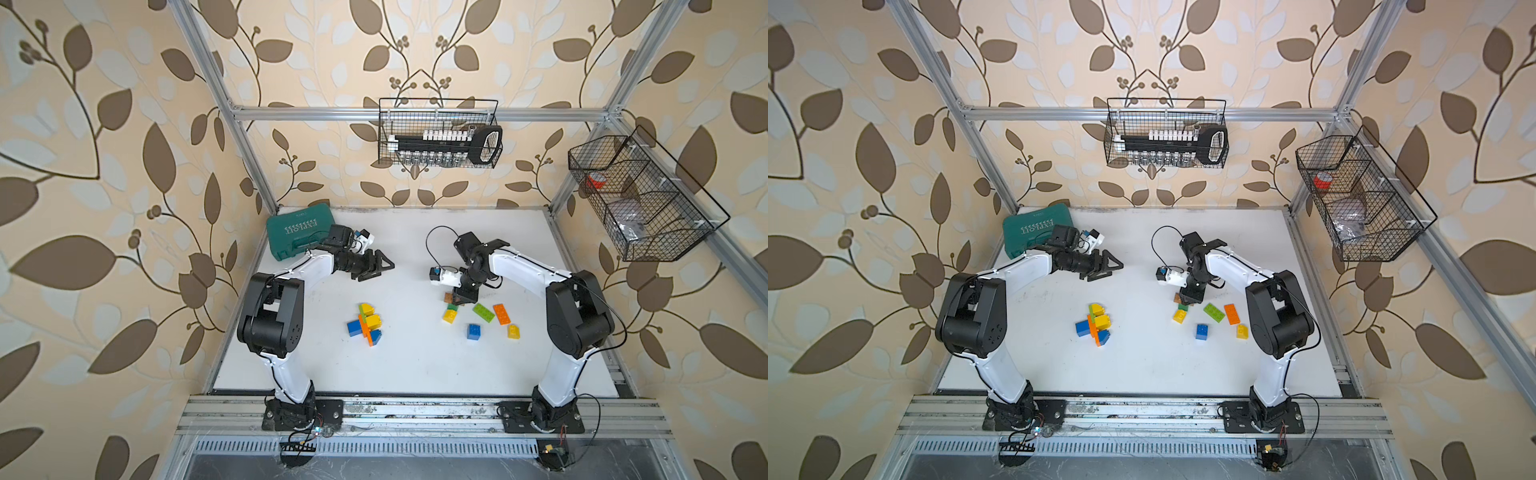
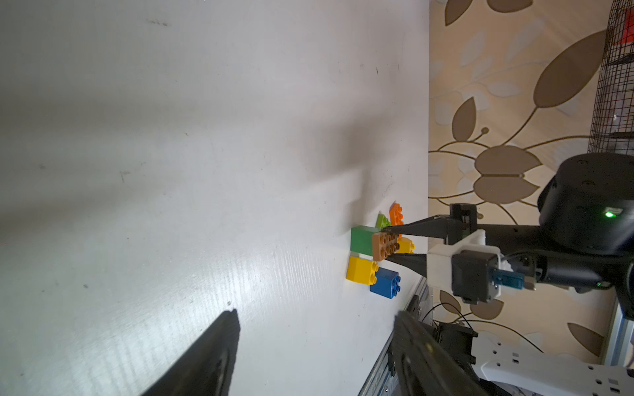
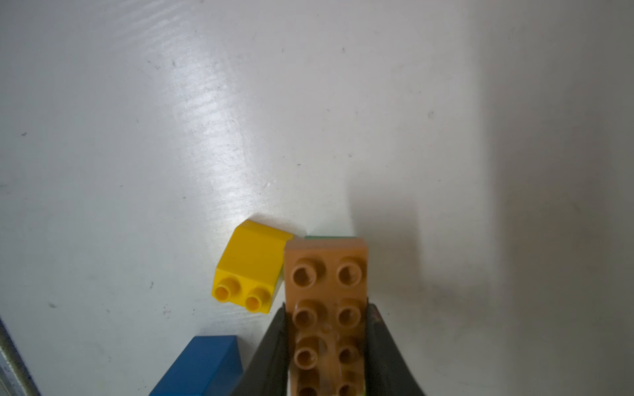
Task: Assemble a fork with lego
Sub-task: Assemble the lego brick with the lego brick.
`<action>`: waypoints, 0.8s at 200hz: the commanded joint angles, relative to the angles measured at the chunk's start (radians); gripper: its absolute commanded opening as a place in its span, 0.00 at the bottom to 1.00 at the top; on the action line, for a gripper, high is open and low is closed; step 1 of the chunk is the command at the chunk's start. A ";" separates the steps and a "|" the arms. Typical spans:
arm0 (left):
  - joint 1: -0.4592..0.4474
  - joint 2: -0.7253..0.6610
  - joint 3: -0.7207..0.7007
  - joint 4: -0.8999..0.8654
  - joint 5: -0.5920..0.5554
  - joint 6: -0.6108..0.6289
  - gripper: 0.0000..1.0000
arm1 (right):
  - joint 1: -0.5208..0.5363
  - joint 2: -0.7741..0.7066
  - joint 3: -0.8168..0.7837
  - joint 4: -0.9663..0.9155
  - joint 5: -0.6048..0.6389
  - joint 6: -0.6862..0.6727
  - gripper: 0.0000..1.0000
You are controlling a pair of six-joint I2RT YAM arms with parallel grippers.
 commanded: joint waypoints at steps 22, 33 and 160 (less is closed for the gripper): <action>0.010 -0.033 0.027 0.001 0.021 0.011 0.73 | -0.018 0.012 0.047 -0.067 -0.044 0.006 0.29; 0.010 -0.033 0.026 0.000 0.019 0.011 0.73 | -0.022 0.023 0.055 -0.068 -0.045 0.006 0.29; 0.010 -0.026 0.028 -0.002 0.019 0.013 0.73 | -0.027 0.090 0.057 -0.114 -0.103 0.014 0.29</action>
